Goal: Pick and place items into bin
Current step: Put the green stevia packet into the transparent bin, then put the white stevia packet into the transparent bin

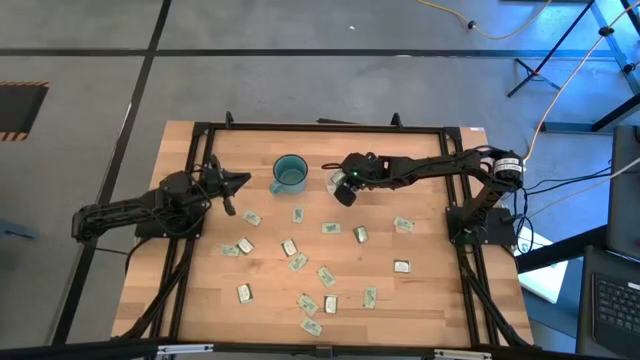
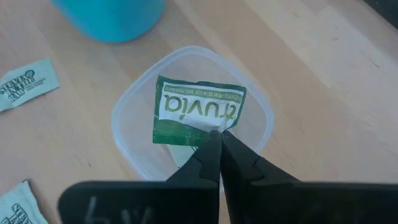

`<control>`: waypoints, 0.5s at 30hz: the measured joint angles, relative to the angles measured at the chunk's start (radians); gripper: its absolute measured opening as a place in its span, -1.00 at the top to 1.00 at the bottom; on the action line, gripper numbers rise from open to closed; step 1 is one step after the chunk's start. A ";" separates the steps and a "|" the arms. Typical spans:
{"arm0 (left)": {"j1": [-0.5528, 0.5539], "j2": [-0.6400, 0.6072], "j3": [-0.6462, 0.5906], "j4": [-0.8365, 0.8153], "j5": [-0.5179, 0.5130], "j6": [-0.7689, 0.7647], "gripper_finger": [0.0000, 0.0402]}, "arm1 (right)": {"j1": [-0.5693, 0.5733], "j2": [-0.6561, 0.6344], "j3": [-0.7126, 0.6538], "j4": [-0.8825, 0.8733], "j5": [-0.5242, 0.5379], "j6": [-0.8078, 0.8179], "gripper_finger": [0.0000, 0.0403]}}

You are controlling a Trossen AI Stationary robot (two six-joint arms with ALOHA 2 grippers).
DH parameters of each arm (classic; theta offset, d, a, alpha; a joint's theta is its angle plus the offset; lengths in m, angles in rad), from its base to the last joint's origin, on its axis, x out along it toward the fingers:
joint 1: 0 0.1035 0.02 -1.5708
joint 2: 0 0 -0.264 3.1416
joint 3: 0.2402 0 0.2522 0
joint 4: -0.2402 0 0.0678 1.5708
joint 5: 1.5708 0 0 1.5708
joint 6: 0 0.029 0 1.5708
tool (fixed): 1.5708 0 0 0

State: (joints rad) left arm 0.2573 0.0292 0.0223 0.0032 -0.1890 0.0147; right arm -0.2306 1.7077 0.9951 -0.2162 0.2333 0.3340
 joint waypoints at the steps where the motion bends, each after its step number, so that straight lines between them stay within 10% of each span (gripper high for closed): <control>1: 0.000 0.000 0.000 0.000 0.000 0.000 0.90 | 0.000 0.000 0.000 -0.001 0.000 0.000 0.93; 15: 0.000 0.000 0.000 0.000 0.000 0.000 0.90 | 0.000 -0.005 0.004 -0.014 0.000 0.001 0.71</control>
State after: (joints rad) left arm 0.2573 0.0292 0.0223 0.0034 -0.1890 0.0147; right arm -0.2306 1.7027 0.9995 -0.2303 0.2329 0.3352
